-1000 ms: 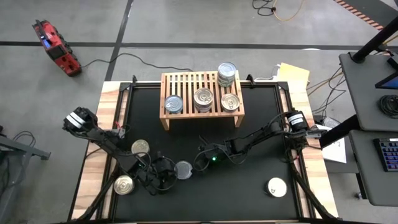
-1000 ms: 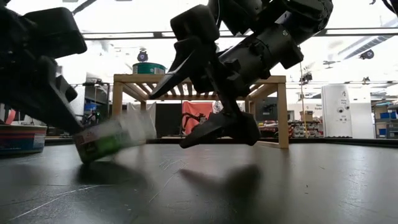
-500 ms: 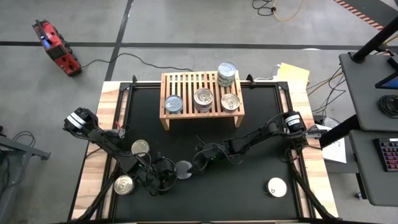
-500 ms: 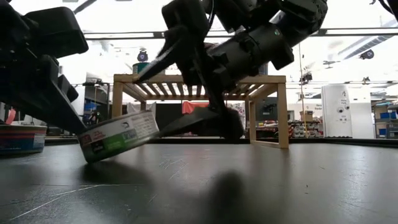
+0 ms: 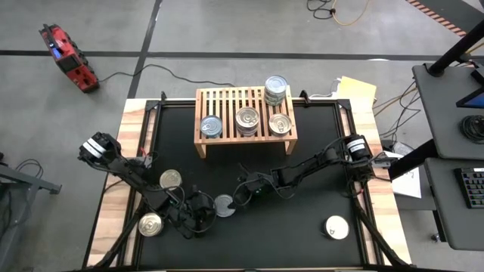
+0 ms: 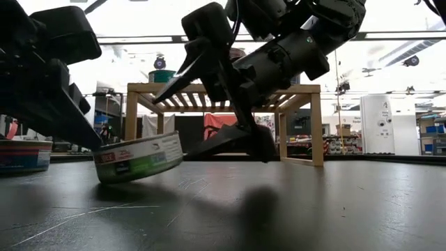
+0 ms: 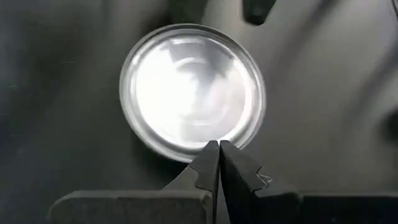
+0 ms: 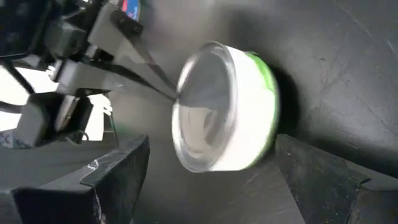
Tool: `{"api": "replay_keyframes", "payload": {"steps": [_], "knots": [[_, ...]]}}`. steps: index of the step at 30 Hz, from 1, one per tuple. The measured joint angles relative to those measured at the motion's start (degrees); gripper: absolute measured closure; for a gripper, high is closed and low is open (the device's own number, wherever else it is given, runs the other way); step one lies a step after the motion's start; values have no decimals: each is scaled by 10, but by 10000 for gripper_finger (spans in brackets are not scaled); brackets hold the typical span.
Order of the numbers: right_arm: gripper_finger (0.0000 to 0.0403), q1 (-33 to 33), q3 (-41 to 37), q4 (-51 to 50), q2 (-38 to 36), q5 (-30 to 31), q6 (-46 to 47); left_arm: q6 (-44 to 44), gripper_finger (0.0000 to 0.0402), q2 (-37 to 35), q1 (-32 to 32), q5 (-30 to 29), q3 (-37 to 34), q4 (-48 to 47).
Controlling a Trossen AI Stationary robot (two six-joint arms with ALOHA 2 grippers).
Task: Stack canned seafood by type on shelf
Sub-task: Stack the green white tuna can on top of the green white tuna can on the shelf
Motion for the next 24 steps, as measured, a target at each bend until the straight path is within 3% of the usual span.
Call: {"api": "replay_keyframes", "payload": {"steps": [15,24], "knots": [[62,0,1,55,36,-28,22,-3,401,5,0,13,-2,6],[82,0,16,46,37,-29,-39,7,401,5,0,12,-2,9]]}}
